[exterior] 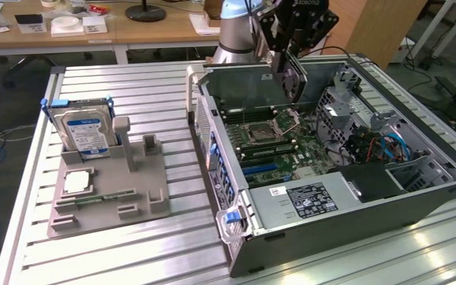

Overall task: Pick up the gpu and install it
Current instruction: 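Pick up the gpu and move the gpu toward the slot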

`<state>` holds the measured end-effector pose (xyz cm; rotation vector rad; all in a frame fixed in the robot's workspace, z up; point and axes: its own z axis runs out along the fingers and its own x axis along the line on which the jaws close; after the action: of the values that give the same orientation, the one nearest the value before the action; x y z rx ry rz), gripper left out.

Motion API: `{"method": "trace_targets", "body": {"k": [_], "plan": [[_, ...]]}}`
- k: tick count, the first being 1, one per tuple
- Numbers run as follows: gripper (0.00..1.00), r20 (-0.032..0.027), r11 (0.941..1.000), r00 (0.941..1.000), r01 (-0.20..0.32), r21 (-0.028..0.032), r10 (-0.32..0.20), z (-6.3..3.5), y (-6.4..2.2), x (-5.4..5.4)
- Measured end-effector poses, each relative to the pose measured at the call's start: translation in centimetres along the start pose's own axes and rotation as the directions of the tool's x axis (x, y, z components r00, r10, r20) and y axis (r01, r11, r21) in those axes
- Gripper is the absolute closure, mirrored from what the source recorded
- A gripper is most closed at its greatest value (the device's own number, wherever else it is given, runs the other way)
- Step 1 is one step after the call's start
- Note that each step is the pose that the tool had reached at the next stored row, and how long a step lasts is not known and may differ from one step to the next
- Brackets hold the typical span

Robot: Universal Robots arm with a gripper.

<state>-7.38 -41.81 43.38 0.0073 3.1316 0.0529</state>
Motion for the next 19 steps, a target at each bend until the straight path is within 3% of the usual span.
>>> {"method": "trace_targets", "body": {"k": [4, 14, 19], "plan": [[0.73, 0.0, 1.0, 1.0, 0.0, 0.0001, 0.0, 0.07, 0.0, -1.0], [0.73, 0.0, 1.0, 1.0, 0.0, -0.0001, 0.0, 0.28, 0.01, -4.9], [0.73, 0.0, 1.0, 1.0, 0.0, 0.0001, 0.0, 0.29, 0.01, -5.1]]}}
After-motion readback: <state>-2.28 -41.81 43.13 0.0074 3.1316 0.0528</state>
